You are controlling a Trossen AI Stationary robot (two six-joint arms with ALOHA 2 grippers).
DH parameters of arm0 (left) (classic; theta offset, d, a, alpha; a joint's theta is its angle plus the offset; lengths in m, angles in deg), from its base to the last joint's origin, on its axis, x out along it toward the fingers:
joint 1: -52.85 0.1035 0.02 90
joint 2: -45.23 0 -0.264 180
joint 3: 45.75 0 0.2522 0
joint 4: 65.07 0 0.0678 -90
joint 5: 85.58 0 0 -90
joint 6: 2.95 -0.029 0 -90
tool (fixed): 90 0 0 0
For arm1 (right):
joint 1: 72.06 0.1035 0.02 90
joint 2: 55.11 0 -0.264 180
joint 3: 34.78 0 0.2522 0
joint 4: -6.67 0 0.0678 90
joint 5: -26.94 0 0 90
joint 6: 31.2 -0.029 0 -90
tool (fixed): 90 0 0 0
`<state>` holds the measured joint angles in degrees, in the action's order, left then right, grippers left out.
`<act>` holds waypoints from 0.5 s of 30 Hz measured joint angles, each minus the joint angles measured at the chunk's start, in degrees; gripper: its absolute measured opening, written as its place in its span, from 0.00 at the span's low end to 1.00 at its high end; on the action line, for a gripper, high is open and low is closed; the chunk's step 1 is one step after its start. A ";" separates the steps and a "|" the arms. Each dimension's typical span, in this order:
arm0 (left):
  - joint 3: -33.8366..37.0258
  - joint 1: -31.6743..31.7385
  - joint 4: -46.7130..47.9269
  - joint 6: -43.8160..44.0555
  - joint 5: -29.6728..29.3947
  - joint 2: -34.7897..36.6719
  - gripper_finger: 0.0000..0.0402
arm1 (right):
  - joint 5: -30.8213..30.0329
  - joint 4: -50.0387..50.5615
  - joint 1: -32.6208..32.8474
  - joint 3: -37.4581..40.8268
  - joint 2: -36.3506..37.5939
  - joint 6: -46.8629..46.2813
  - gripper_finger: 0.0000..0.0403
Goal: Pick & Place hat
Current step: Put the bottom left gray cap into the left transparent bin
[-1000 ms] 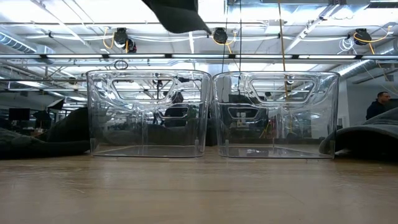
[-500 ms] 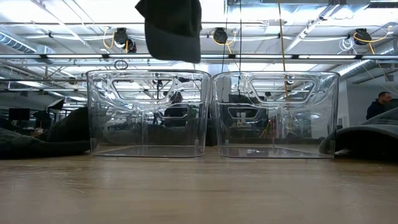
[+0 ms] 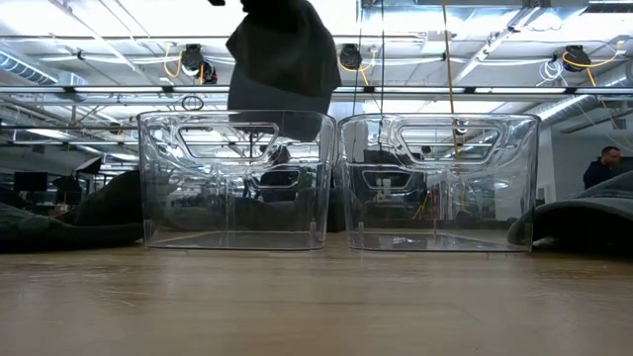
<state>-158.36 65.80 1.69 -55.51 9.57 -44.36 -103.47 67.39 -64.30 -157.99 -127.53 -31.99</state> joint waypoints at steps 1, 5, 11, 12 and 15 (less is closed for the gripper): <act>0.69 0.00 -0.39 0.35 0.75 0.03 0.00 | -0.03 0.00 -0.27 0.00 0.00 0.00 0.49; 2.94 -0.13 -0.57 1.77 2.24 -0.03 0.00 | -0.16 0.02 -1.16 0.00 0.00 -0.02 0.49; 7.68 -1.03 -3.84 4.67 3.18 0.04 0.00 | -0.09 0.02 -2.09 0.00 0.00 -0.02 0.49; 8.77 -1.08 -4.34 5.26 3.70 0.29 0.00 | -0.08 0.02 -2.18 0.00 0.00 -0.02 0.49; 12.02 -1.64 -8.08 5.56 3.94 0.85 0.00 | -0.08 0.02 -2.22 0.00 0.00 -0.02 0.49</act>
<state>-146.34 64.16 -6.39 -49.95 13.50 -43.51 -103.55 67.41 -66.52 -157.99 -127.53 -32.02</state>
